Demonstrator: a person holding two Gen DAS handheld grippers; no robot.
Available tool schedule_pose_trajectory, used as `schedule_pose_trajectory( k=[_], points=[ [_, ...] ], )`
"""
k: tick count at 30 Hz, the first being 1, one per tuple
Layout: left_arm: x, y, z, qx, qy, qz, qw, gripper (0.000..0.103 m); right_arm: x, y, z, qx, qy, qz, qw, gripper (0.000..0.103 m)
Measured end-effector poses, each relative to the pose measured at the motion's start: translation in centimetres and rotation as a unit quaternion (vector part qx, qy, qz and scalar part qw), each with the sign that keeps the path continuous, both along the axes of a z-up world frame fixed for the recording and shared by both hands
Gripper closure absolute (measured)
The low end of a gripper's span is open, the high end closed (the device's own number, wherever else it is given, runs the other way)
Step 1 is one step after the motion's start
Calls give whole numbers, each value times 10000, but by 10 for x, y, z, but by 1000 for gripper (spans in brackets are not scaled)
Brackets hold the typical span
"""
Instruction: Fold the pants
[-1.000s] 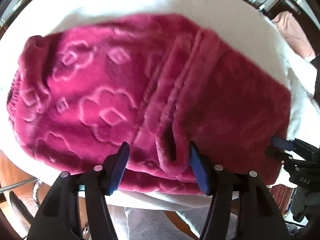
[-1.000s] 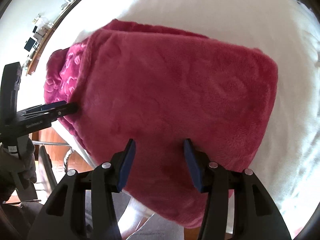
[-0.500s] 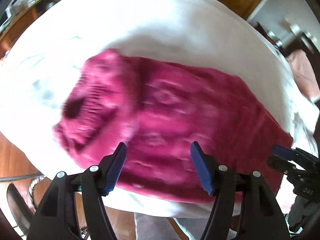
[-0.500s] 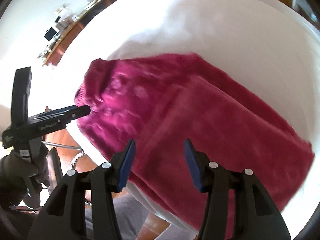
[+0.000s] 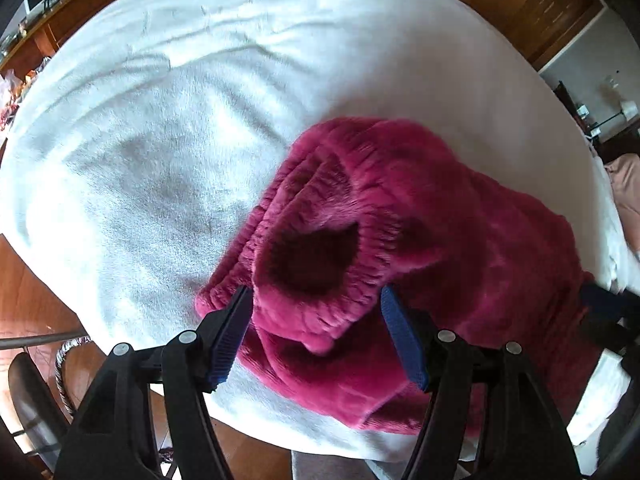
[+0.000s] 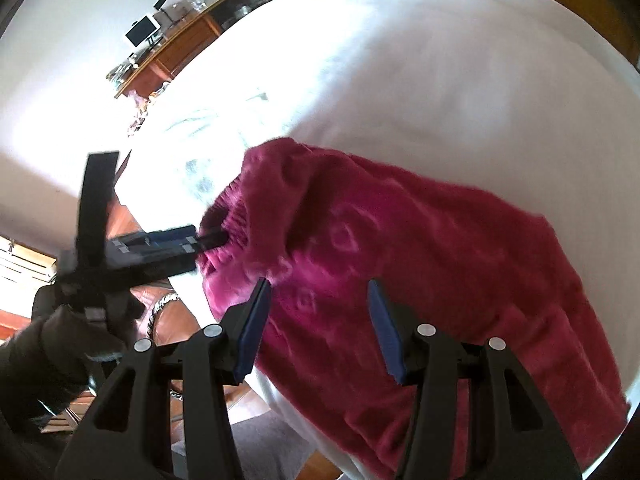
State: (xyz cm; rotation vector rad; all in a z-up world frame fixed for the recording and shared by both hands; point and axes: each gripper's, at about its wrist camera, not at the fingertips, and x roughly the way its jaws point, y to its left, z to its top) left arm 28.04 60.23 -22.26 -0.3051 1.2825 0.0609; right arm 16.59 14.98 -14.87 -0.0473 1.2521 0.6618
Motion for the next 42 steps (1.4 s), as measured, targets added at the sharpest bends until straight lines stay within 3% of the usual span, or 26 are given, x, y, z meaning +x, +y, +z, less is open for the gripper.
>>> schedule_pose_trajectory(
  k=[8, 9, 10, 11, 14, 19, 23, 24, 26, 31, 37, 42],
  points=[
    [4, 1, -29, -340, 169, -215, 9990, 38, 38, 49, -5, -17, 59, 253, 9997, 51],
    [4, 3, -29, -358, 161, -231, 9990, 44, 43, 56, -6, -57, 42, 285, 9996, 51],
    [6, 5, -32, -412, 171, -210, 9988, 62, 47, 61, -7, -80, 30, 307, 9995, 51],
    [5, 10, -32, -499, 183, -156, 9985, 73, 51, 65, -7, -84, 32, 312, 9995, 51],
    [-1, 41, -27, -779, 45, 283, 9965, 79, 58, 73, -11, -75, 50, 332, 9994, 51],
    [-14, 90, -29, -1089, 31, 872, 9902, 79, 66, 92, -23, -167, 182, 477, 9986, 51],
    [-15, 92, -32, -1017, 96, 775, 9917, 72, 74, 114, -38, -269, 271, 729, 9966, 51],
    [-14, 93, -35, -1058, 126, 825, 9909, 66, 76, 121, -43, -332, 272, 794, 9959, 51],
    [-11, 91, -38, -1065, 162, 988, 9893, 36, 81, 135, -56, -530, 268, 928, 9939, 51],
    [-22, 99, -43, -1253, 134, 1165, 9852, 30, 92, 148, -76, -815, 344, 987, 9912, 52],
    [-19, 87, -63, -1508, 223, 960, 9836, 28, 93, 141, -74, -773, 352, 979, 9916, 51],
    [-15, 86, -77, -1643, 305, 1087, 9799, 27, 93, 134, -68, -739, 333, 914, 9925, 51]
  ],
)
